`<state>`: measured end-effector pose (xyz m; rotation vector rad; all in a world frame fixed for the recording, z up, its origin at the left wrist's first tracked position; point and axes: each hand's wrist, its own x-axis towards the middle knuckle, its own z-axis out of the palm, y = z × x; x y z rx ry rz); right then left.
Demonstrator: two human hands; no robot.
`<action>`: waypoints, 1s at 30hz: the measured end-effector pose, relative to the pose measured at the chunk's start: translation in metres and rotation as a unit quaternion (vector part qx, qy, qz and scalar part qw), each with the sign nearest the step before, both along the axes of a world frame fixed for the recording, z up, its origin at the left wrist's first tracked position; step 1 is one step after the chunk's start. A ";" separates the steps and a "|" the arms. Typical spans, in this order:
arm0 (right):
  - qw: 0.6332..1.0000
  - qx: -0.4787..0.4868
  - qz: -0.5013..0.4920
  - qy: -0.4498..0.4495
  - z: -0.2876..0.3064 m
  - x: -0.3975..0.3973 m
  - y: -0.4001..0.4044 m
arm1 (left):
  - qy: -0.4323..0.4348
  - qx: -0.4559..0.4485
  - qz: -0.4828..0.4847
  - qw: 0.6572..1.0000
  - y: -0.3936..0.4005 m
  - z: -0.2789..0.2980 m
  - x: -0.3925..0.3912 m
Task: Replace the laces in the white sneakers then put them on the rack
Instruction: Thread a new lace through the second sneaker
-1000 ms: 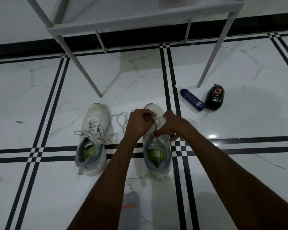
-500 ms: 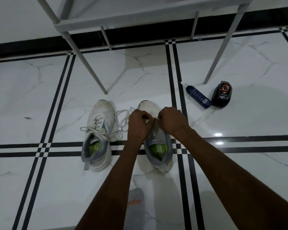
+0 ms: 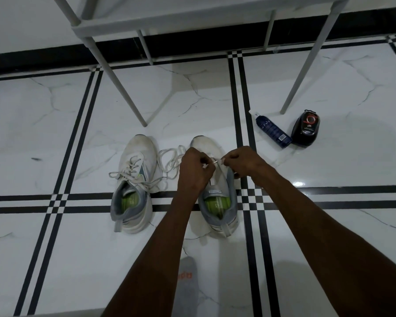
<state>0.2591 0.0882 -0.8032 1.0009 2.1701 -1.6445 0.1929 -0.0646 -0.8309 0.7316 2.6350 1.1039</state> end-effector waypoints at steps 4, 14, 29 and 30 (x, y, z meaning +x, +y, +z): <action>1.000 -0.022 -0.003 -0.006 -0.001 0.001 0.002 | -0.008 -0.030 0.004 1.000 0.005 -0.004 -0.002; 0.995 -0.089 -0.044 0.008 -0.003 0.006 -0.002 | -0.011 0.008 0.041 0.999 0.011 -0.001 0.009; 0.984 -0.121 -0.132 -0.004 -0.008 -0.004 -0.002 | 0.078 -0.084 0.129 0.985 0.013 0.015 0.037; 0.981 -0.136 -0.137 0.001 -0.005 -0.003 -0.002 | 0.051 -0.084 0.114 0.989 0.014 0.017 0.041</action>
